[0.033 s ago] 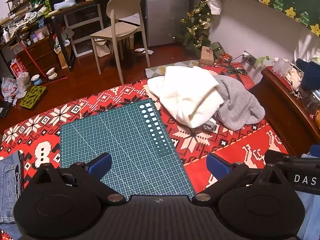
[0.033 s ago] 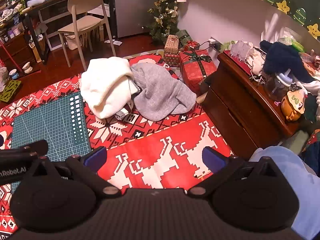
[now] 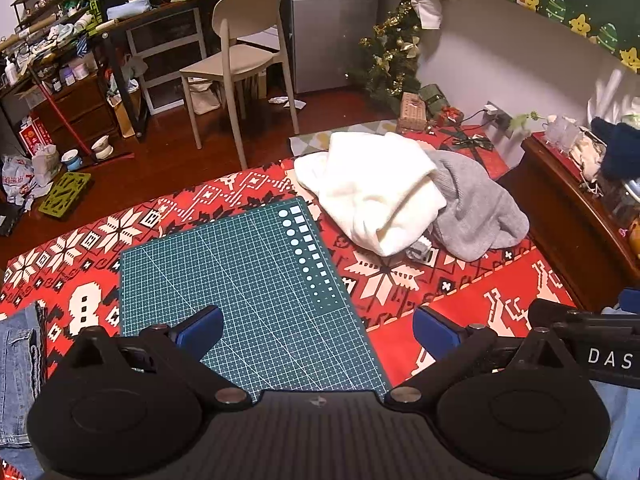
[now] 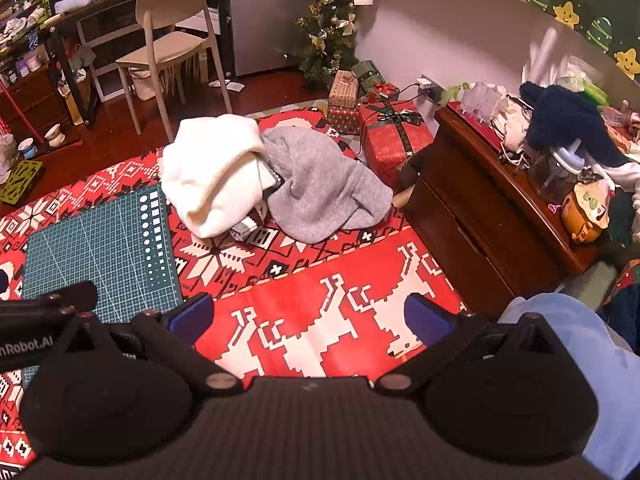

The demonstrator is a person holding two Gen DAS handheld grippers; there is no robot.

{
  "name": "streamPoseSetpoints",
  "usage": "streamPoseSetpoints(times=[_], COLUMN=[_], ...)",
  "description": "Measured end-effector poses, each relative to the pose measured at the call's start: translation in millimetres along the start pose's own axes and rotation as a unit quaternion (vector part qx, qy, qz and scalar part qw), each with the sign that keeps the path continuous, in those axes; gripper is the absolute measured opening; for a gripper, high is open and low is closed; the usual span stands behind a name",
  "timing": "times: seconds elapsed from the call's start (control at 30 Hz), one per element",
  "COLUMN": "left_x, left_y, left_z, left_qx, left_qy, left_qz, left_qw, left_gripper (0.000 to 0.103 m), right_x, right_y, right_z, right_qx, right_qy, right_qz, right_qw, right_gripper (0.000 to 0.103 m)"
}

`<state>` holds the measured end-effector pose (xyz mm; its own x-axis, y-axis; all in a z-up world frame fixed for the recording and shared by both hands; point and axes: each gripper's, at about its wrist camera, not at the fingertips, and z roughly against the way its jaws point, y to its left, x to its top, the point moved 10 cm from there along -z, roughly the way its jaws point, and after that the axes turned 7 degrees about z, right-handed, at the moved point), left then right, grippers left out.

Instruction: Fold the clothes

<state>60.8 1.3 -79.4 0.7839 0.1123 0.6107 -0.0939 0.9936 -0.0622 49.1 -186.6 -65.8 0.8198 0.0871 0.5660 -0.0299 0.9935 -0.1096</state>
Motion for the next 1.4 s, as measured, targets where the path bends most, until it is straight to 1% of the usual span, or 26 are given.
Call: streamPoseSetpoints(times=[0.2,0.3,0.37,0.5,0.77,1.4], left_x=[-3.0,-1.4,-1.4,-1.8,-0.3,2.0], left_y=[1.2,0.6,1.0,1.4,-0.2,4.5], left_z=[-0.2,-2.2,-3.5,-2.2,-0.3,0.2], left_qx=[-0.008,-0.004,-0.006,-0.010,-0.012,-0.007], left_qy=[-0.005,0.012,0.015,0.013,0.006,-0.003], left_qz=[0.005,0.004,0.007,0.008,0.007,0.013], left_qw=[0.9999,0.9999,0.9998,0.9998,0.9999,0.9999], left_gripper=[0.102,0.102,0.102,0.102,0.102,0.102], right_x=[1.1,-0.7,0.0,0.1,1.4,2.3], right_y=[0.1,1.6,2.2,1.9,2.8,2.6], right_z=[-4.0,-1.1,-0.6,-2.0,2.2,-0.3], right_qx=[0.007,0.004,0.004,0.007,0.006,0.010], right_qy=[0.005,-0.005,-0.004,0.000,-0.008,-0.005], right_qz=[0.001,0.004,0.004,0.001,0.004,0.007], right_qw=[1.000,1.000,1.000,1.000,1.000,1.000], right_gripper=[0.102,0.102,0.102,0.102,0.102,0.102])
